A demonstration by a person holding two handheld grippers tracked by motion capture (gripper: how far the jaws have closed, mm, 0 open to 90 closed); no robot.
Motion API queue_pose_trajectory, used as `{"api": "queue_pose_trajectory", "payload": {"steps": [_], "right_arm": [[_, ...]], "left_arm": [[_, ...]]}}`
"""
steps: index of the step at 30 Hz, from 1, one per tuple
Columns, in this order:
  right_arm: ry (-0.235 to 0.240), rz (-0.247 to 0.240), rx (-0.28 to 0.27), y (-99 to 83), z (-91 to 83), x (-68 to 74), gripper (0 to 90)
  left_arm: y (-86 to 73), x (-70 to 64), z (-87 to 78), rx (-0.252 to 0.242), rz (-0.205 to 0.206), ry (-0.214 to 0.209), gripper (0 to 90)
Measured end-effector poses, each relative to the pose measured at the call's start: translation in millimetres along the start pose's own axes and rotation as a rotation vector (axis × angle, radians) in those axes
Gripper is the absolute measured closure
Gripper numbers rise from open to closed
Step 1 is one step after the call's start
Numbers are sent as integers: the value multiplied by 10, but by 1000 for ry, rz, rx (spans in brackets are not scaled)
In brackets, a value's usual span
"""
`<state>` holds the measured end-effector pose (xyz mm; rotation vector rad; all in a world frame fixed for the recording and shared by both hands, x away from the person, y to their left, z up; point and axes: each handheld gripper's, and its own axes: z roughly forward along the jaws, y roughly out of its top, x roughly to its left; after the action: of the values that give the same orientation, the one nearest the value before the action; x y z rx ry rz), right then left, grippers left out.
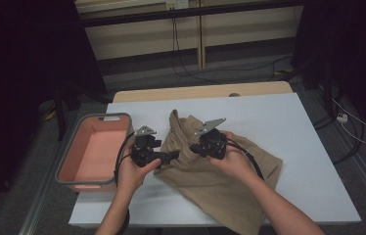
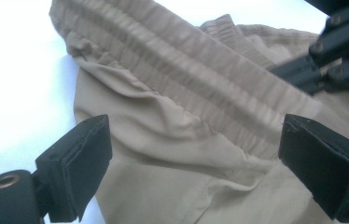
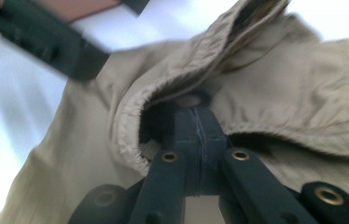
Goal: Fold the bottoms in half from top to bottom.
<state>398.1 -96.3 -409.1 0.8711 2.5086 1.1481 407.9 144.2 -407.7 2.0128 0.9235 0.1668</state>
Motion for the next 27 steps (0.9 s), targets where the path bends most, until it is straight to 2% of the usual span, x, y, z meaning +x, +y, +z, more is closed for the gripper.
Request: {"api": "queue_pose_trajectory", "payload": {"steps": [4,15,20,22,27], "right_arm": [[31,-2,14,-127,-9,53,900],[76,-38,17,-478,-57,338,900],[95,-30,42,-583,-46,374,900],[86,-56,69,-626,-22,401,900],[100,-31,50,-679,-15,377,900]], "left_arm": [[-2,-4,5,1,1,2,96],[3,7,-12,4,-3,12,95],[1,11,-13,8,1,18,95],[1,13,-13,6,1,20,95],[-5,12,-6,11,1,24,95]]}}
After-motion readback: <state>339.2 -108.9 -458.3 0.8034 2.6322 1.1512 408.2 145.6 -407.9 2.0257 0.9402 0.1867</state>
